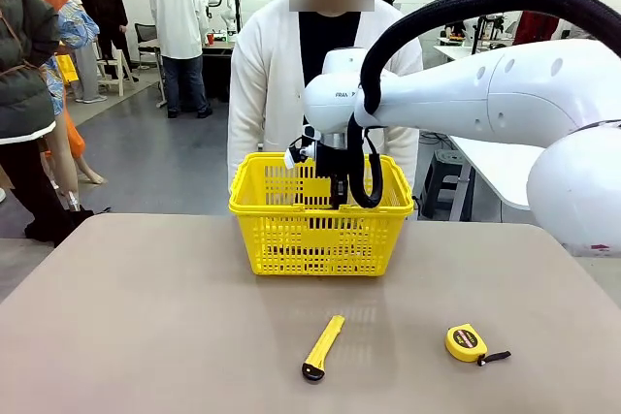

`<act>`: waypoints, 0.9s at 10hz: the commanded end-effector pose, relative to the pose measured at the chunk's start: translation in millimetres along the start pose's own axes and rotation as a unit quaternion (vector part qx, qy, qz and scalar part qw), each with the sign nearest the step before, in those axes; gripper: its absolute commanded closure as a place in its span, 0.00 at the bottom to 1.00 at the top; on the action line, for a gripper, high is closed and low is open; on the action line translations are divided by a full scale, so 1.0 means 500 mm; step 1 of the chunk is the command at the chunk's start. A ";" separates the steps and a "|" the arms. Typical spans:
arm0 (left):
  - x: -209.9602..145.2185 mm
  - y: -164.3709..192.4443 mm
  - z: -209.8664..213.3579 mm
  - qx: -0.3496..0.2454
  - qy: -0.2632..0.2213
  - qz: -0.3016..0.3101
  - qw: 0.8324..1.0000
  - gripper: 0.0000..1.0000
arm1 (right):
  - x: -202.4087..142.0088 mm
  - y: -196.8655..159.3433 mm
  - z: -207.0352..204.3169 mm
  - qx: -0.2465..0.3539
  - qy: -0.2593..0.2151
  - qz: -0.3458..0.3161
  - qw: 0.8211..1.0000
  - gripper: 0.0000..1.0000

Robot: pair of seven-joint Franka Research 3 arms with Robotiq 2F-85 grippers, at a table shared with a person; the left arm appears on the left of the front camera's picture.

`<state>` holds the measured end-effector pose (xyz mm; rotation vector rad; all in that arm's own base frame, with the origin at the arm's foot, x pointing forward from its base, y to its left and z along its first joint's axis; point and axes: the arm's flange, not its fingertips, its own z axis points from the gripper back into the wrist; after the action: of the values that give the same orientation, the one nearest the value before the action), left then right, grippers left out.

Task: Place the items the person wants into the basket.
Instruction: Pick up the item the person points to and place it in the Market Basket.

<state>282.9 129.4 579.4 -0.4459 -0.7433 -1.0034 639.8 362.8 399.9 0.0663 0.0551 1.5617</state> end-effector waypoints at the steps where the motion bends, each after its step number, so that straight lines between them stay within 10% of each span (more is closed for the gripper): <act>1: -0.004 0.001 0.002 -0.003 -0.009 -0.006 1.000 0.00 | 0.007 -0.032 0.007 0.005 -0.013 0.018 1.000 0.69; 3: -0.004 0.001 0.002 -0.003 -0.009 -0.006 1.000 0.00 | 0.011 -0.037 0.000 0.010 -0.006 0.031 0.999 0.69; 4: -0.004 0.001 0.002 -0.003 -0.009 -0.006 1.000 0.00 | 0.011 -0.036 0.000 0.009 -0.006 0.035 0.999 0.28; 6: -0.004 0.001 0.002 -0.003 -0.009 -0.006 1.000 0.00 | 0.013 -0.036 -0.001 0.007 -0.006 0.039 0.999 0.00; 9: -0.004 0.001 0.002 -0.003 -0.009 -0.006 1.000 0.00 | 0.015 -0.033 0.001 0.007 -0.004 0.040 0.999 0.00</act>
<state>282.9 129.4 579.4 -0.4459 -0.7433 -1.0034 647.8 364.1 393.9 0.0780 0.0484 1.6213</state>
